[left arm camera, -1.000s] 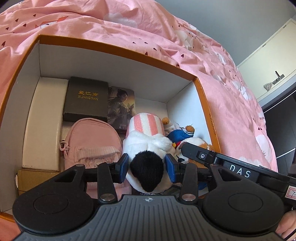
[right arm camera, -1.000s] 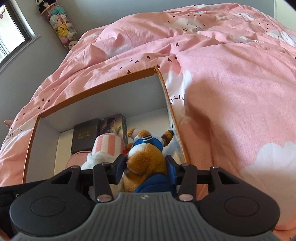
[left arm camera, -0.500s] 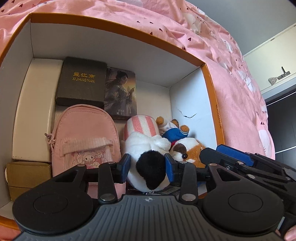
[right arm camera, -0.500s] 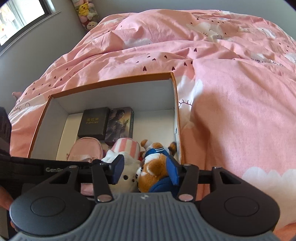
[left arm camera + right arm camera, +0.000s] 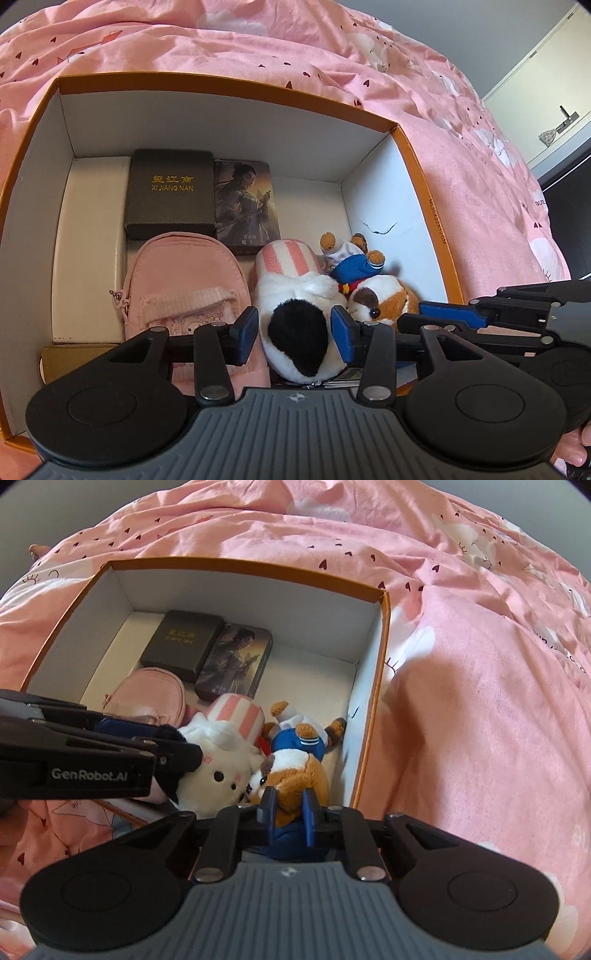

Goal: Organize objects
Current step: 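Lower both plushes into the orange box and open both grippers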

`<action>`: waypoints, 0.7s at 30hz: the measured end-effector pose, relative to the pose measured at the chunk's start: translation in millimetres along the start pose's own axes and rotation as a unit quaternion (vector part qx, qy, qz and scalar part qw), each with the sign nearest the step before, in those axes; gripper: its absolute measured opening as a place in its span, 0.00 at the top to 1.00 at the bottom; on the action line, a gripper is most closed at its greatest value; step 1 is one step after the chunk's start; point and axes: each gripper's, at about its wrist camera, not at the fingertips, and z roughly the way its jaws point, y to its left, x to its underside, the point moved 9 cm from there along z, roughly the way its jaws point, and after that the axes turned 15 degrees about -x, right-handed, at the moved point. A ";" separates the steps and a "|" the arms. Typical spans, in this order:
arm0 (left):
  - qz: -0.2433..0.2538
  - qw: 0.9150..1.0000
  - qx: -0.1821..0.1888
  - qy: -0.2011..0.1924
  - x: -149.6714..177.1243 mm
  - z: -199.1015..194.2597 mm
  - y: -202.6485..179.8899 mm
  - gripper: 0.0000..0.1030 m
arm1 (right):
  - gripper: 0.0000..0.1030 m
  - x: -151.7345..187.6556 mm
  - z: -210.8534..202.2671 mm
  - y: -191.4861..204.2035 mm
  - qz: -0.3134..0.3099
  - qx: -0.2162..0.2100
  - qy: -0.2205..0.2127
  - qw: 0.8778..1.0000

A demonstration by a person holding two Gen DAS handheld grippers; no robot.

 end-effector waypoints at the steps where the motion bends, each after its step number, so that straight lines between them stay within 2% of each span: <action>1: 0.003 1.000 0.001 -0.004 -1.4 -1.0 -0.3 0.53 | 0.86 2.6 2.0 0.6 -0.001 0.001 0.006 1.000; 3: 0.016 1.000 -0.001 -0.014 -3.5 -3.4 -2.7 0.64 | 0.86 5.7 6.0 1.0 -0.005 0.005 0.020 1.000; 7: 0.038 0.999 -0.012 -0.015 -3.8 1.4 -7.8 0.71 | 0.87 7.5 14.0 -1.4 -0.001 0.008 0.047 0.999; 13: 0.043 0.999 -0.020 -0.013 -0.5 9.8 -10.9 0.71 | 0.87 10.5 19.8 -8.8 0.033 -0.006 0.067 0.997; 21: 0.073 0.996 -0.045 -0.025 4.3 13.5 -20.6 0.69 | 0.86 18.8 28.9 -7.6 0.028 0.005 0.073 0.997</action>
